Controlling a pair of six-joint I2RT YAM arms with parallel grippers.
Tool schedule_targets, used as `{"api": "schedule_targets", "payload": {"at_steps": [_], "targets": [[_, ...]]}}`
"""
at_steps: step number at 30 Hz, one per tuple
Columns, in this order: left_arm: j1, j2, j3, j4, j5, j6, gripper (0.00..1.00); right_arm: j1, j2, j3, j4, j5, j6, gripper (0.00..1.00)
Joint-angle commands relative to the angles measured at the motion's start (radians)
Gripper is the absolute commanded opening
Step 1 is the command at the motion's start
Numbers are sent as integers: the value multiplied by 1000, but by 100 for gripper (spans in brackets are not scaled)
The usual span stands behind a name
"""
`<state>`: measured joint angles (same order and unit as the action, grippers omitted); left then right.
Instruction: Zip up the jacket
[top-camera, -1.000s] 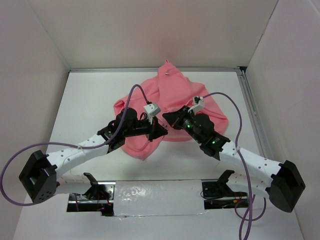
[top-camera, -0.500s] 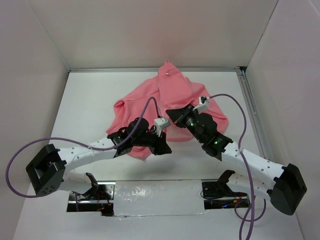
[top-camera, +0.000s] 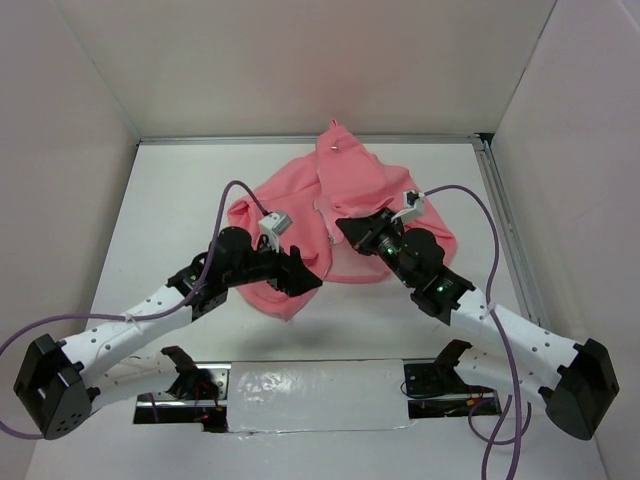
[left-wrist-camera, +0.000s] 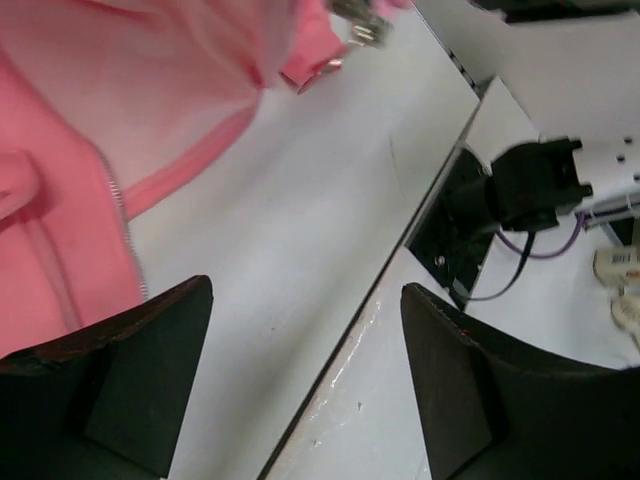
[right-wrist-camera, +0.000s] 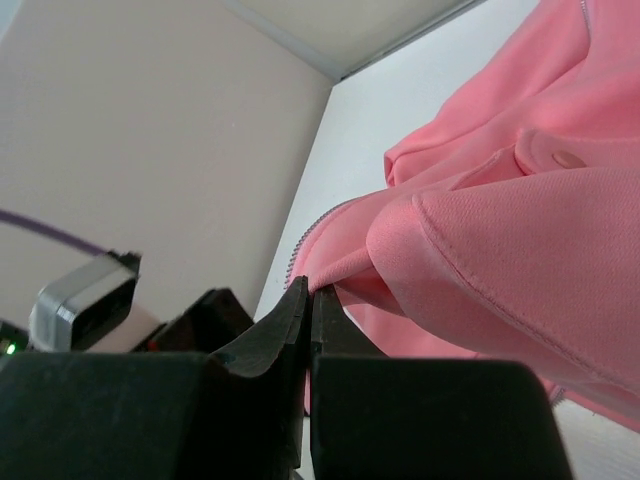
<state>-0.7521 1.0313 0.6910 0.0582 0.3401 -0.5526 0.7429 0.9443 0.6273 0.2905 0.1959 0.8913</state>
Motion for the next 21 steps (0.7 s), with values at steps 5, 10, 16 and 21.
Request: {"api": "schedule_targets", "payload": {"at_steps": [5, 10, 16, 21], "targets": [[194, 27, 80, 90, 190, -108, 86, 4, -27, -9, 56, -58, -67, 0], [298, 102, 148, 196, 358, -199, 84, 9, -7, -6, 55, -82, -97, 0], [324, 220, 193, 308, 456, -277, 84, 26, 13, -6, 81, -89, -118, 0], [300, 291, 234, 324, 422, -282, 84, 38, 31, -1, 85, -92, -124, 0]]}}
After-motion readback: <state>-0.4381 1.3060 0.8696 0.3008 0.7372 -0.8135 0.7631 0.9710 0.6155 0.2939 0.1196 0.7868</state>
